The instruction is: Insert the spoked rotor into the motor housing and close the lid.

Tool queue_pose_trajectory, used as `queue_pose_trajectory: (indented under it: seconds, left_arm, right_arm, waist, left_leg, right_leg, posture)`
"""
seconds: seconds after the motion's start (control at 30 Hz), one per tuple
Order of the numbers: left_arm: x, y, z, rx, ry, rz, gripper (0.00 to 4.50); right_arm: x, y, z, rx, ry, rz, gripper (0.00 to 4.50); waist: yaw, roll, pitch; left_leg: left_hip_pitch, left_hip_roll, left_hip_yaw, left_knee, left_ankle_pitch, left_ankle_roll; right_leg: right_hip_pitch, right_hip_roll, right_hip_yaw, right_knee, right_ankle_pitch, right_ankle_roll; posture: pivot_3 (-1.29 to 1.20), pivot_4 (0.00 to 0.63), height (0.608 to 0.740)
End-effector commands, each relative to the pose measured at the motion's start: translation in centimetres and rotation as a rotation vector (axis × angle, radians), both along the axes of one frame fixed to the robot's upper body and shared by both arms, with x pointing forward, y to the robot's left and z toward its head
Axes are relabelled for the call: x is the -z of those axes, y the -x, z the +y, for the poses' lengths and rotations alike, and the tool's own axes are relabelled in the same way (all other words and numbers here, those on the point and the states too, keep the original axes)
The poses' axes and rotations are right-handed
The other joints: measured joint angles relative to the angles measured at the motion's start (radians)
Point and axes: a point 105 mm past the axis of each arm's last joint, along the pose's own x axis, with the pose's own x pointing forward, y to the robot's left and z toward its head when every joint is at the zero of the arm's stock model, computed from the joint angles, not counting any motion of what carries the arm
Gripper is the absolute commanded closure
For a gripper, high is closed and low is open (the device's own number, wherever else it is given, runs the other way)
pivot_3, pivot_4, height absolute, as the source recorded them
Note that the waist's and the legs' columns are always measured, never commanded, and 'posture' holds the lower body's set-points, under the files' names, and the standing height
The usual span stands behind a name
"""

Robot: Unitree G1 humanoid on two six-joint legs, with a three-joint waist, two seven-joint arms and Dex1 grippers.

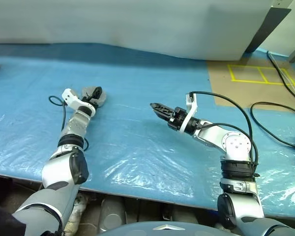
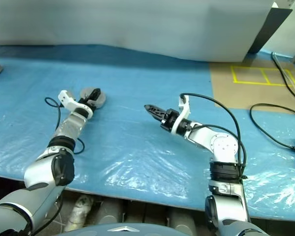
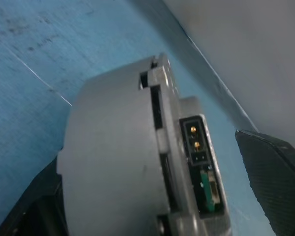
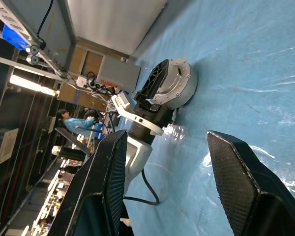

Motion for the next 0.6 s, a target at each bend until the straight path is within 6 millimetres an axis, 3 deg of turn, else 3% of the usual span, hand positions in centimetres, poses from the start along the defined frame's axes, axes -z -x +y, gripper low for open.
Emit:
queue_pose_trajectory:
  seconds: [0.03, 0.27, 0.37, 0.47, 0.53, 0.6]
  left_arm:
    - [-1.0, 0.4, 4.0, -0.164, -0.102, 0.009, 0.16]
    - [-2.3, 1.8, 8.9, -0.401, -0.282, 0.028, 0.16]
    - [-3.7, 1.6, 9.1, -0.396, -0.341, -0.018, 0.16]
    - [-6.6, 0.3, 5.9, -0.244, -0.403, -0.169, 0.16]
    - [-8.0, -0.3, 2.3, -0.073, -0.433, -0.27, 0.16]
    - [-8.5, 0.0, -3.2, 0.177, -0.499, -0.367, 0.16]
  right_arm:
    - [-1.1, 0.1, 0.2, -0.016, -0.015, -0.049, 1.83]
    - [-1.2, 0.1, 0.5, -0.025, -0.009, -0.062, 1.83]
    - [-1.3, 0.1, 0.5, -0.021, 0.004, -0.081, 1.83]
    - [-2.1, -0.3, -0.5, 0.042, 0.059, -0.172, 1.83]
    - [-2.8, -0.6, -1.5, 0.105, 0.107, -0.254, 1.83]
    - [-3.2, -1.1, -2.8, 0.189, 0.215, -0.352, 1.83]
  waist:
    - [-0.002, 0.0, 0.0]
    - [0.006, 0.0, 0.0]
    - [0.009, 0.0, 0.0]
    - [0.014, 0.0, 0.0]
    - [0.025, -0.001, 0.0]
    - [0.031, -0.001, 0.001]
  left_leg:
    - [0.0, 0.0, 0.0, 0.0, 0.0, 0.0]
    - [-0.002, 0.0, 0.0, 0.0, 0.0, 0.0]
    - [-0.002, 0.0, 0.0, 0.0, 0.0, 0.0]
    - [-0.002, 0.0, 0.0, 0.0, 0.0, 0.0]
    - [-0.003, 0.0, 0.0, 0.001, 0.0, 0.0]
    - [-0.003, 0.0, 0.0, 0.001, 0.0, 0.0]
  right_leg:
    - [0.0, 0.0, 0.0, 0.0, 0.0, 0.0]
    - [0.0, 0.0, -0.001, -0.001, 0.0, 0.0]
    - [0.0, 0.0, -0.001, -0.001, 0.0, 0.0]
    - [0.0, -0.001, -0.001, 0.0, 0.0, 0.0]
    - [-0.001, -0.001, -0.001, 0.0, 0.0, 0.0]
    - [0.0, -0.001, -0.001, 0.0, 0.0, 0.0]
  posture:
    - [0.0, 0.15, 0.74]
    - [0.0, 0.15, 0.74]
    - [0.0, 0.15, 0.74]
    - [0.0, 0.15, 0.74]
    - [0.0, 0.15, 0.74]
    - [0.0, 0.15, 0.74]
